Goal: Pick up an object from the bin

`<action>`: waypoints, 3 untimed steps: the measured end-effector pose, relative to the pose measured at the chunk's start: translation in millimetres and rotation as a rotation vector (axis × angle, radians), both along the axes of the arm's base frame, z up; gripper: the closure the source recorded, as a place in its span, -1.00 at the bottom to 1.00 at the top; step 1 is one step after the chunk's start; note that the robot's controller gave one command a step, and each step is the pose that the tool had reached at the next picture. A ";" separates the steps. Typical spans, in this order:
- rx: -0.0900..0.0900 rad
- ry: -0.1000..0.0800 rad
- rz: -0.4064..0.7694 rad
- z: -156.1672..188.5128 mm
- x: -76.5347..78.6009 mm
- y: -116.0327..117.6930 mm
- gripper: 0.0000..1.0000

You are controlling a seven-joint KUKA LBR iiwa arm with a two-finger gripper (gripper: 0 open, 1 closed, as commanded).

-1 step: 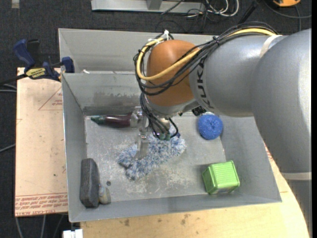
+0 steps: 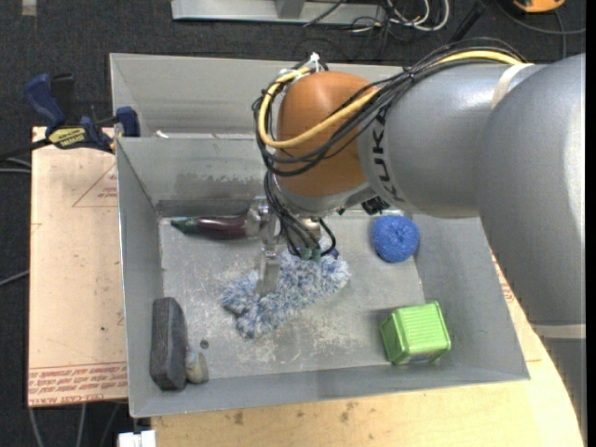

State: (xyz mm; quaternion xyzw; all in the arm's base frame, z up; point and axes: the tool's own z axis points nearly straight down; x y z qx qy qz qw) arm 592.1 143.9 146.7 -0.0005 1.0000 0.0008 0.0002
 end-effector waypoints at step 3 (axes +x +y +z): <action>0.001 -0.002 -0.082 -72.0 -53.3 -36.8 1.00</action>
Offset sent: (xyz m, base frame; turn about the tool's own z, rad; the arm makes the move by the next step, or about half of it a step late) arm -0.0543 -0.0375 -0.0729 0.0817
